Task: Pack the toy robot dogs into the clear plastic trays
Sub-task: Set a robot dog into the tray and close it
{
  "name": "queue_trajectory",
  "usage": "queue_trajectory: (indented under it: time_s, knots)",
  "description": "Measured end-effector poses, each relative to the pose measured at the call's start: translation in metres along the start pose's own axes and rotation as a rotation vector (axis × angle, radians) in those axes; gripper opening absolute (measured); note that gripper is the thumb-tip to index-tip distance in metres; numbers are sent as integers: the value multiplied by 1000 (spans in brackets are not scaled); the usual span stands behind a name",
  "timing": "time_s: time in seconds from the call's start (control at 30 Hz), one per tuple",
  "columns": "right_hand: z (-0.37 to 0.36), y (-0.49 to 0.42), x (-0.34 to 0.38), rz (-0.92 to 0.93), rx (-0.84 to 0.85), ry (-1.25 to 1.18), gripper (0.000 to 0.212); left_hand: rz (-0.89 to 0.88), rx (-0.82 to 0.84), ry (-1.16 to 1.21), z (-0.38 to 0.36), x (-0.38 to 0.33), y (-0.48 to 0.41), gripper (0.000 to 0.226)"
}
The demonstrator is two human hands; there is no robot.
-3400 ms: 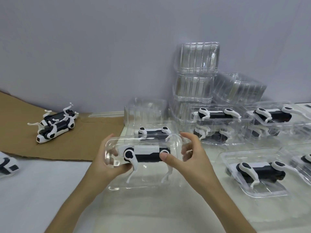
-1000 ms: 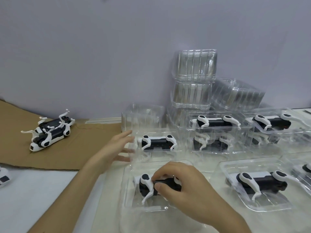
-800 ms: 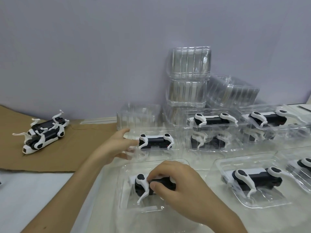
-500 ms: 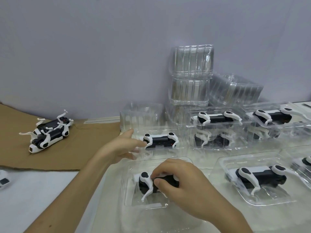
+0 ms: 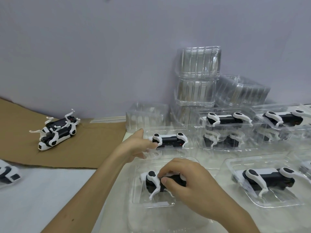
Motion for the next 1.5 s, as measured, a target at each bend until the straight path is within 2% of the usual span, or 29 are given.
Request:
queue_trajectory:
  time_s: [0.07,0.17,0.27,0.33,0.5,0.6,0.7,0.73,0.8,0.87,0.97,1.13,1.3,1.5]
  knots:
    - [0,0,0,2,4,0,11,-12,-6,-12,-3,-3,-1,43]
    - [-1,0,0,-2,9,-5,12,-35,8,-42,-11,-8,-5,37]
    - [-1,0,0,-2,8,-15,13,-40,29,-54,-21,-12,-10,51]
    - [-1,0,0,-4,11,-13,13,-40,33,-56,-26,-15,-13,46]
    - [-1,0,0,-2,5,-1,16,-42,37,-76,-34,-18,-18,57]
    - [-1,0,0,-3,12,-6,16,-58,44,-60,-28,-16,-16,55]
    - [1,1,1,10,14,-10,15,-65,66,-49,-14,-9,-10,83]
    - [2,2,3,20,17,-10,16,-68,49,-54,-7,-5,-7,86]
    - [3,5,9,62,13,40,28,-97,-31,-3,11,6,3,74]
    - [0,10,14,112,24,122,42,-151,-147,82,30,24,19,49]
    - [-15,17,15,120,161,205,56,-229,-297,186,46,59,50,16]
    - [-14,18,11,104,234,255,48,-314,-426,266,47,81,69,30]
    - [14,18,-15,-51,263,207,42,-348,-386,193,32,75,69,26]
    - [23,13,-17,-76,199,182,45,-359,-392,155,34,73,72,24]
Point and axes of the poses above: each hand's wrist, its own y-axis away from the middle knuckle, its own z-axis out of the back of the hand, x = y × z, the point moved 9 cm from there along -y, towards the middle knuckle, and after that the axes turned 14 degrees about -z, right-handed, at the moved point
